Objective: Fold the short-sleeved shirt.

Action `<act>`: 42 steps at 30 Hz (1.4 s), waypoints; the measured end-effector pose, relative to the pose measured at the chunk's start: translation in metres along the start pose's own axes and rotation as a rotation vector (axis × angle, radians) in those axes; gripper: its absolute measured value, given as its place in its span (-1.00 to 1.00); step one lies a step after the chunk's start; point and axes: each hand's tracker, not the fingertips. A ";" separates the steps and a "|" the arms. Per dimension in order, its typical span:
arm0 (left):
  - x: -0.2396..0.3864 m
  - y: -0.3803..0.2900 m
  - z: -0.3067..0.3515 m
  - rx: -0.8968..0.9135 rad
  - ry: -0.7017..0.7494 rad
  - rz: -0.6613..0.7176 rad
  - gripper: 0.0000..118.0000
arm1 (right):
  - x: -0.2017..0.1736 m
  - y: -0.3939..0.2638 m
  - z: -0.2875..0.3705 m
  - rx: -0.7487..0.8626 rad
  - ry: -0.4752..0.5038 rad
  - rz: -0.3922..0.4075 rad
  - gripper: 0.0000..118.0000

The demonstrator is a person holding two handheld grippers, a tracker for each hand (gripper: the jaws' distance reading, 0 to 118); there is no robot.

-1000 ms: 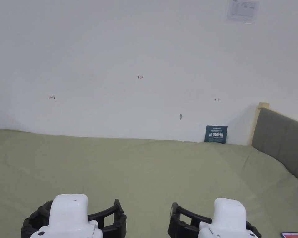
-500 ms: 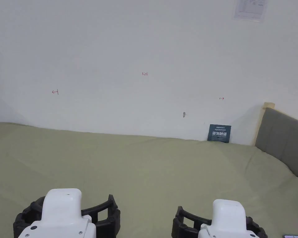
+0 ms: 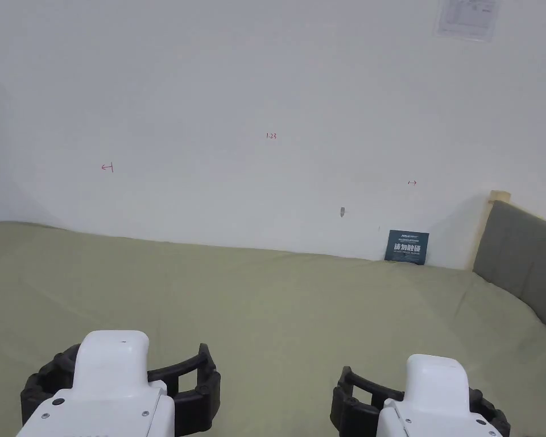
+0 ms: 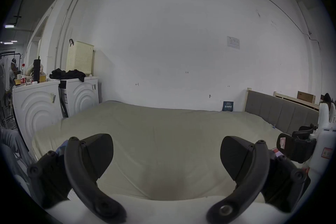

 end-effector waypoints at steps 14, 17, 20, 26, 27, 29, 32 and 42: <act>0.001 0.006 -0.002 -0.009 -0.003 -0.013 1.00 | 0.002 0.013 0.004 -0.006 0.019 -0.021 1.00; 0.001 0.008 -0.002 -0.007 -0.005 -0.013 1.00 | 0.002 0.016 0.004 -0.020 0.030 -0.039 1.00; 0.001 0.009 -0.003 -0.010 -0.006 -0.017 1.00 | 0.004 0.018 0.004 -0.024 0.045 -0.058 1.00; 0.002 0.011 -0.002 -0.005 -0.010 -0.021 1.00 | 0.007 0.024 0.005 -0.024 0.051 -0.082 1.00; 0.002 0.012 -0.002 -0.003 -0.010 -0.021 1.00 | 0.007 0.025 0.005 -0.024 0.049 -0.081 1.00; 0.002 0.013 -0.002 -0.005 -0.010 -0.020 1.00 | 0.008 0.027 0.005 -0.022 0.051 -0.083 1.00; 0.002 0.014 -0.002 -0.005 -0.010 -0.017 1.00 | 0.009 0.029 0.006 -0.020 0.050 -0.088 1.00; 0.001 0.017 -0.002 0.003 -0.008 -0.030 1.00 | 0.010 0.029 0.003 -0.033 0.040 -0.103 1.00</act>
